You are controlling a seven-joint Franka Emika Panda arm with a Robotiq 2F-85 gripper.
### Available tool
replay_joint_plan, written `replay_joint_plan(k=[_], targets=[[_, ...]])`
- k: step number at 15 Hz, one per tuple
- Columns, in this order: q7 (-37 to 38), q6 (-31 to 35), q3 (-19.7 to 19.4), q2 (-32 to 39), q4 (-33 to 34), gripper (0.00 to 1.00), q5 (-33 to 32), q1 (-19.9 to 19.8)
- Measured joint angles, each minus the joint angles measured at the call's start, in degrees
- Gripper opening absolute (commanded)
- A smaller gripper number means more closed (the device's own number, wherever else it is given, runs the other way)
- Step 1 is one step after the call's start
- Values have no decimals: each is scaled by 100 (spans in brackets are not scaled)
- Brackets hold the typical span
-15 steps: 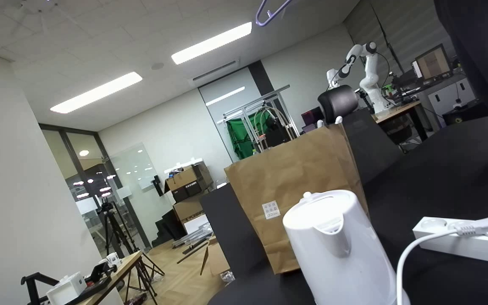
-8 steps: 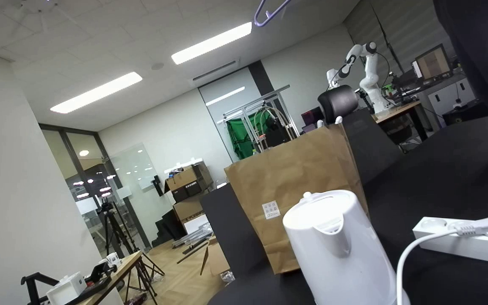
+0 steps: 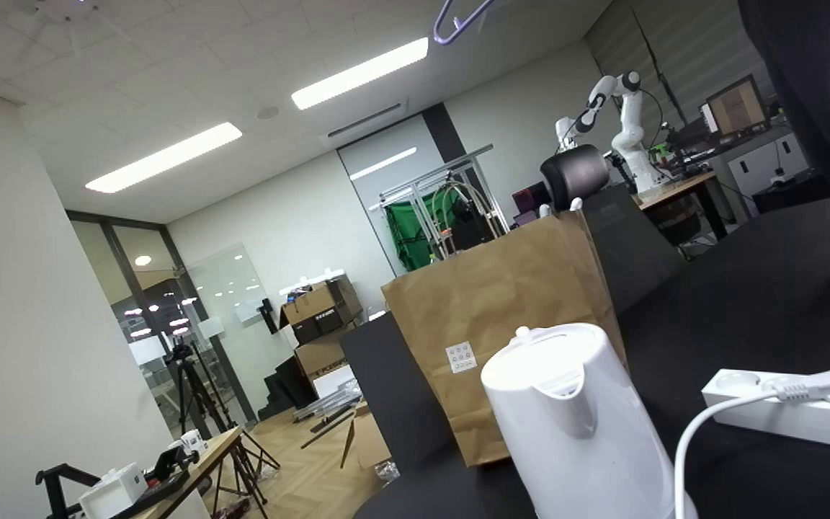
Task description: Hang the pink hang wire on the hang, then take the blue hang wire on the hang and put it on the table
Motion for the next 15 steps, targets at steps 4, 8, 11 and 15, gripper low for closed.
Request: replay_joint_plan(k=[4, 8, 11, 15], targets=[[73, 30, 6, 152, 85, 2, 42, 0], [116, 30, 12, 251, 129, 35, 42, 0], [134, 27, 14, 257, 151, 55, 34, -2], [133, 11, -1, 197, 313, 83, 27, -29]])
